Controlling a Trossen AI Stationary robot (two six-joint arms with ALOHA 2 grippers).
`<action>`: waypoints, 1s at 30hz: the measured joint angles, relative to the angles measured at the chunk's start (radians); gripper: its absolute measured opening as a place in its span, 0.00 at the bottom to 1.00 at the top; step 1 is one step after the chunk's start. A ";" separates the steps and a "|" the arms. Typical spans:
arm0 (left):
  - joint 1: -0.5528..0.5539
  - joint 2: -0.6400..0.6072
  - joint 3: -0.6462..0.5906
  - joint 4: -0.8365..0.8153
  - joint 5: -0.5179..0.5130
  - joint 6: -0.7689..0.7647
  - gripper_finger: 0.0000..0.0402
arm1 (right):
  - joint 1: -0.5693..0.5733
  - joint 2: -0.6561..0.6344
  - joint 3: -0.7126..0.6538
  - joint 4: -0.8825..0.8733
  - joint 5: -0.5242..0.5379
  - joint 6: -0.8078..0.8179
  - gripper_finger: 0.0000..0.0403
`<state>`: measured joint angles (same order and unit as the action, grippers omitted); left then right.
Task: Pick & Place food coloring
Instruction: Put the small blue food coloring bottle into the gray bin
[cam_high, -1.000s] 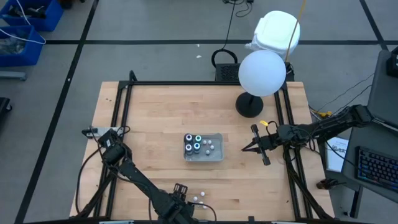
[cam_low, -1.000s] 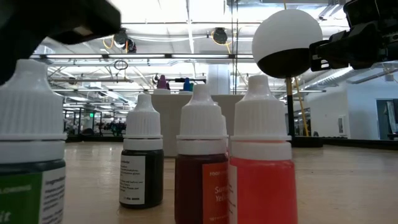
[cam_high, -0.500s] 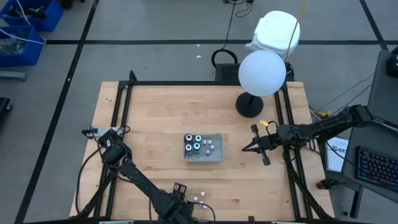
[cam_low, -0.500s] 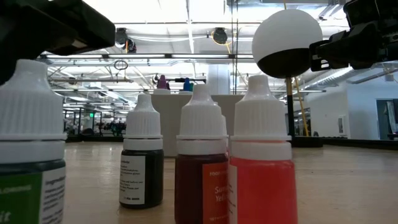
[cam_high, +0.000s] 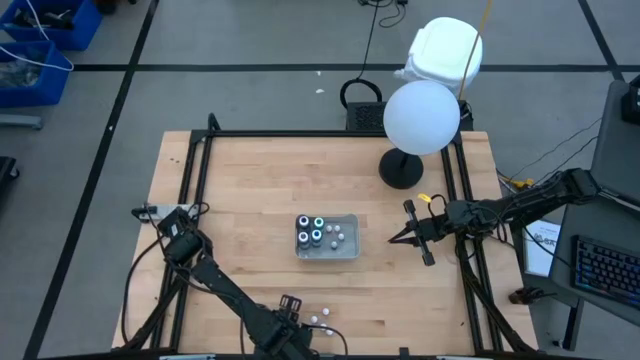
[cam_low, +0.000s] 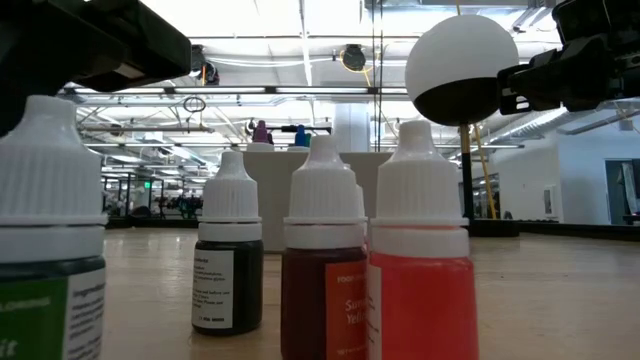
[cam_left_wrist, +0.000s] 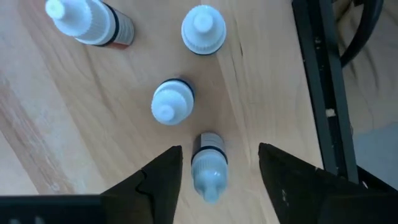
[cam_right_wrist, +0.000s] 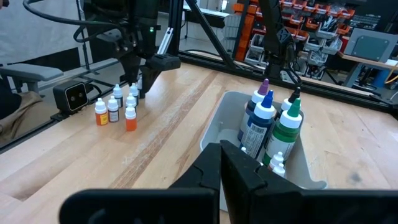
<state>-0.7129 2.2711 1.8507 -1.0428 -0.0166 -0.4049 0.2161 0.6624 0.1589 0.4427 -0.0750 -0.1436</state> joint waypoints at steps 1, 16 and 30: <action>0.001 0.000 0.000 0.000 0.000 0.000 0.50 | 0.000 0.000 0.000 0.000 0.000 0.000 0.00; 0.023 0.000 0.000 -0.003 0.037 -0.027 0.20 | 0.000 0.000 0.000 0.000 0.000 0.001 0.00; 0.046 -0.083 -0.001 -0.057 0.031 -0.014 0.19 | 0.000 0.000 0.000 0.001 0.000 0.001 0.00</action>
<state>-0.6673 2.1878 1.8496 -1.0995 0.0140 -0.4185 0.2161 0.6621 0.1589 0.4435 -0.0750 -0.1428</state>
